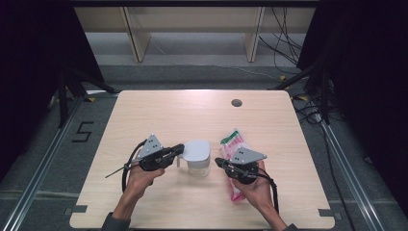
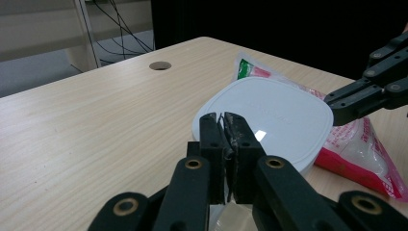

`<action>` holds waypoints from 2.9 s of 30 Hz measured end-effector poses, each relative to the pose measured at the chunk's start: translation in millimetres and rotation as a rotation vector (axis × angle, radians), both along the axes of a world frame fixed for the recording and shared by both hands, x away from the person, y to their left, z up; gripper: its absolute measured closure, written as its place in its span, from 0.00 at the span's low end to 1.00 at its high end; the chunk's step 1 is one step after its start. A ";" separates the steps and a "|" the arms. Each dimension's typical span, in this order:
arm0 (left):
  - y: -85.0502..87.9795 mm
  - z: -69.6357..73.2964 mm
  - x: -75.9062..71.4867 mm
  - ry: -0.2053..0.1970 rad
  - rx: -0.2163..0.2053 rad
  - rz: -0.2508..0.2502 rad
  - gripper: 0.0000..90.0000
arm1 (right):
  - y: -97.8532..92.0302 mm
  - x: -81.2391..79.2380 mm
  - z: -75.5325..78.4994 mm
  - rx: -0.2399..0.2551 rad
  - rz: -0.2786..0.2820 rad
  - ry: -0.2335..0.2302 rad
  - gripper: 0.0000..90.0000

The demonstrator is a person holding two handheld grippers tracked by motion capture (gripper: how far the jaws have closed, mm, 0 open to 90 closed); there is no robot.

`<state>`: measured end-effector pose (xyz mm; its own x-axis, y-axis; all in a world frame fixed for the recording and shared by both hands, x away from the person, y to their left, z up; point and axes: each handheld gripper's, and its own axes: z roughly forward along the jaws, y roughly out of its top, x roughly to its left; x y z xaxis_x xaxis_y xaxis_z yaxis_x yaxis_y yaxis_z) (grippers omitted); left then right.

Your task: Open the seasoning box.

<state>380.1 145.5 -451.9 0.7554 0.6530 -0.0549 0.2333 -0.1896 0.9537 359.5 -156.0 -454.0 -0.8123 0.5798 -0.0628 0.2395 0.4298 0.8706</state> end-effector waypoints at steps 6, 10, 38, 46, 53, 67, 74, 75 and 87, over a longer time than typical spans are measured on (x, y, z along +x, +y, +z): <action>1.0 0.1 0.0 -0.001 0.005 -0.001 0.96 | 6.9 4.4 4.3 0.000 0.012 -0.005 1.00; 1.5 -0.1 0.3 -0.001 0.003 -0.002 0.96 | 12.1 6.7 3.0 -0.003 0.015 -0.003 1.00; 9.3 4.7 -7.4 0.031 0.021 0.003 0.62 | 30.0 8.3 18.2 -0.017 0.039 -0.034 1.00; 26.3 7.9 -21.6 0.022 0.069 0.024 0.52 | 39.0 10.7 25.3 -0.007 0.051 -0.052 1.00; 40.3 -7.7 -34.5 0.057 0.100 0.059 0.50 | 49.2 12.2 31.8 -0.003 0.071 -0.070 1.00; 30.4 -28.5 -49.1 0.092 0.123 0.057 0.40 | 68.1 11.8 37.9 0.009 0.100 -0.076 1.00; 29.9 -26.9 -50.8 0.113 0.089 0.058 0.38 | 79.6 10.6 39.6 0.010 0.121 -0.071 1.00; 31.1 -26.5 -50.0 0.113 0.104 0.054 0.37 | 80.8 10.0 39.3 0.013 0.120 -0.073 1.00; 31.4 -28.0 -48.9 0.114 0.106 0.058 0.35 | 55.1 16.9 44.8 0.049 0.093 -0.081 0.94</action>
